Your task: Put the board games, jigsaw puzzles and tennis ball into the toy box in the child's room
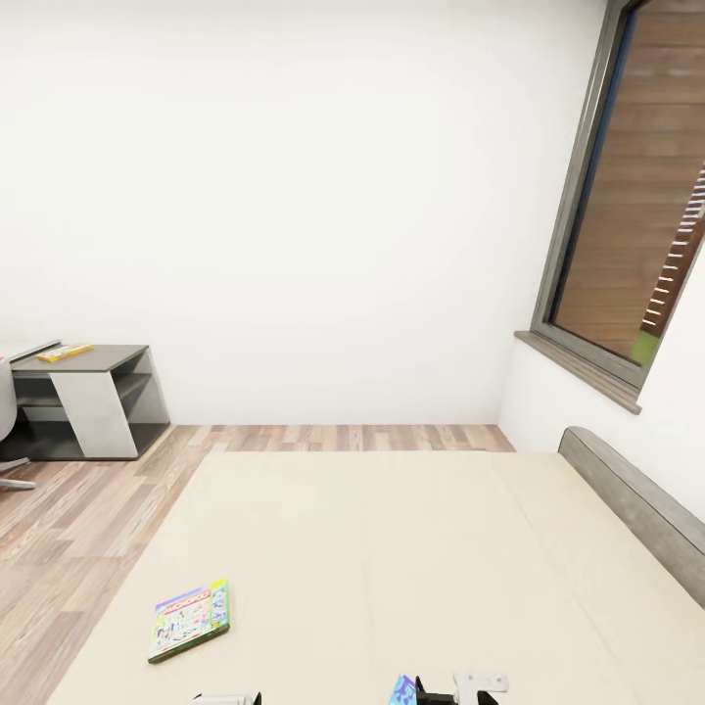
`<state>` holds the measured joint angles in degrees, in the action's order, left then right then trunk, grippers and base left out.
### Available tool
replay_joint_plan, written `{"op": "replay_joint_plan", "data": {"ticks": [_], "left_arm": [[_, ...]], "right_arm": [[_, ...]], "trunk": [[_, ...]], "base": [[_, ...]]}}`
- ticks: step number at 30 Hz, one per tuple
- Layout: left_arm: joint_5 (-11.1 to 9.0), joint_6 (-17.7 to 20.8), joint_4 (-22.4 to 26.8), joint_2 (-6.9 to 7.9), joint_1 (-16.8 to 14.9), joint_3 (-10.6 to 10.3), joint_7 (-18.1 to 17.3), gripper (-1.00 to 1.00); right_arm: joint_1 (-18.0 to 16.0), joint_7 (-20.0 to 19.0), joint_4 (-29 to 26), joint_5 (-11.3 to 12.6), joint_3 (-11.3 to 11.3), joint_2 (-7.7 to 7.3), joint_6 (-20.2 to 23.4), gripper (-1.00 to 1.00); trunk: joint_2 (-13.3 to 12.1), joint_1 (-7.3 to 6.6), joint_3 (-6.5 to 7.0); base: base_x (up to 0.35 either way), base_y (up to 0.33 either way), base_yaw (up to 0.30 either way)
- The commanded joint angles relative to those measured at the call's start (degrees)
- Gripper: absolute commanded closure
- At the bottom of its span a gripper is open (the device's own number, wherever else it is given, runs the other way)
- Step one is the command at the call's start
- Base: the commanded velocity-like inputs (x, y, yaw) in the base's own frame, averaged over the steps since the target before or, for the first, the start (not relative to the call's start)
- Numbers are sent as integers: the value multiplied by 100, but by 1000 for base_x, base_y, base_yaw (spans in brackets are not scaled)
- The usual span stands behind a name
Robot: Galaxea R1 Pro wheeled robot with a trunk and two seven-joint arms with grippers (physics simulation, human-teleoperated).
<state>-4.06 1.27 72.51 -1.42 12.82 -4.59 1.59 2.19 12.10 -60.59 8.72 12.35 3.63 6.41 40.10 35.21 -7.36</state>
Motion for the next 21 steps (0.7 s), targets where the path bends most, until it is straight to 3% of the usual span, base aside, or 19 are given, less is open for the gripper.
{"op": "replay_joint_plan", "data": {"ticks": [1,21], "left_arm": [[-43,13,9,1,1,-7,17,-100],[-43,19,9,1,1,-7,17,-100]], "right_arm": [[0,38,-15,42,13,-3,27,-100],[0,38,-14,48,10,4,19,-100]], "trunk": [[7,2,-7],[7,2,-7]], "base": [[0,0,0],[0,0,0]]}}
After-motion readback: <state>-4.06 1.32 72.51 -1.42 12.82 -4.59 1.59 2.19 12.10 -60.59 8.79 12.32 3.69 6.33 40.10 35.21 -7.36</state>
